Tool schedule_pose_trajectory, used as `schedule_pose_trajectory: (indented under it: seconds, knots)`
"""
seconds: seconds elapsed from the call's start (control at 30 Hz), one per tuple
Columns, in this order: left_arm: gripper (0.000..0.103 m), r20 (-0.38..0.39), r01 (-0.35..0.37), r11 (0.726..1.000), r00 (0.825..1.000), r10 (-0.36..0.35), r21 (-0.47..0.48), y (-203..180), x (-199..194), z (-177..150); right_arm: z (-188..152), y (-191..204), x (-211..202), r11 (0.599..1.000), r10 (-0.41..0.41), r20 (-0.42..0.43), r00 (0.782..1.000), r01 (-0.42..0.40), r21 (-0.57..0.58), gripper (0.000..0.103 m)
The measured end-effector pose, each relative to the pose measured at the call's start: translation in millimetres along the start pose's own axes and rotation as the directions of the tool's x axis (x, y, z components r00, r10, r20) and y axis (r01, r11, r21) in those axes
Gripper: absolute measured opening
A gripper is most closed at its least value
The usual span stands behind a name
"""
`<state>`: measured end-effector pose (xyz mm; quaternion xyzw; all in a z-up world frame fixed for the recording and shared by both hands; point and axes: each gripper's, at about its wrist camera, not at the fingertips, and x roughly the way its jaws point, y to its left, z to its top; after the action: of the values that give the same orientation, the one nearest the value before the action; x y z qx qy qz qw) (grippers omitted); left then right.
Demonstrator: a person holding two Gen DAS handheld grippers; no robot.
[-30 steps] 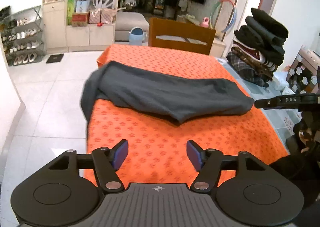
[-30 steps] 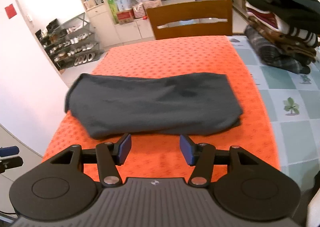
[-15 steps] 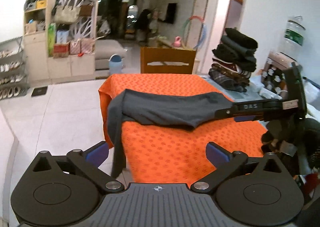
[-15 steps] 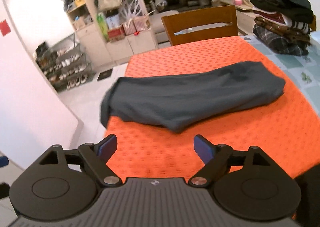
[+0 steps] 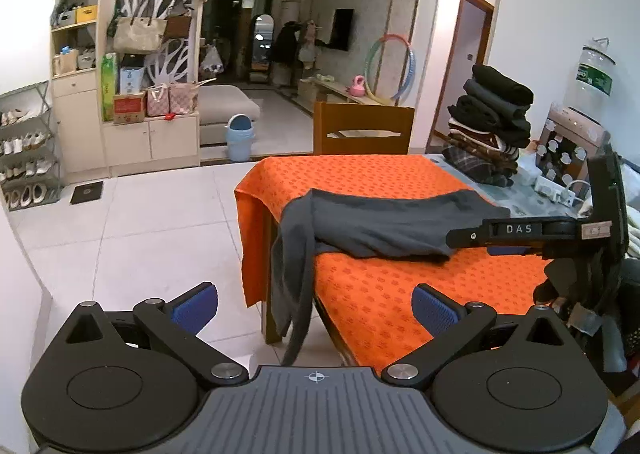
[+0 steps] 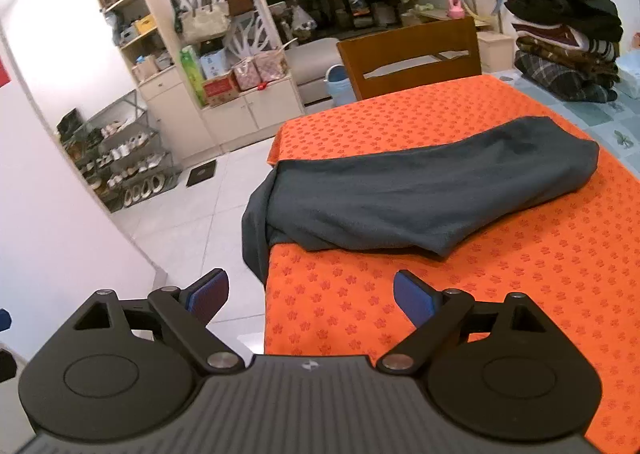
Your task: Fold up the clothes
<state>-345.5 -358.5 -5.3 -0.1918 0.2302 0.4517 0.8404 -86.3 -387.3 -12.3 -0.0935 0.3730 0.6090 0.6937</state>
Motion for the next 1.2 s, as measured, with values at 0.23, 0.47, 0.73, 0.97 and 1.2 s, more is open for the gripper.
schedule_pose_trajectory:
  seconds: [0.23,0.47,0.73,0.97,1.2]
  knots:
    - [0.103,-0.004,0.059,0.995,0.998,-0.059,0.084,39.5,54.6,37.5,8.3,-3.7,41.5,0.994,-0.073,0.043,0.996,0.069,0.088,0.093]
    - [0.103,-0.055,0.153,0.968,0.988,-0.145,0.199,69.2,134.4,88.0,32.3,-8.0,84.2,0.97,-0.175,0.061,0.983,0.162,0.183,0.093]
    - [0.103,-0.087,0.291,0.923,0.957,-0.278,0.252,105.3,211.8,137.8,69.7,7.5,116.7,0.955,-0.242,0.082,0.967,0.222,0.199,0.093]
    - [0.103,-0.134,0.429,0.855,0.903,-0.408,0.29,137.4,285.6,181.9,69.7,40.5,154.1,0.934,-0.3,0.064,0.952,0.28,0.22,0.089]
    - [0.103,-0.23,0.609,0.689,0.791,-0.567,0.393,160.5,348.9,237.5,59.8,97.8,194.7,0.876,-0.411,0.064,0.909,0.375,0.303,0.079]
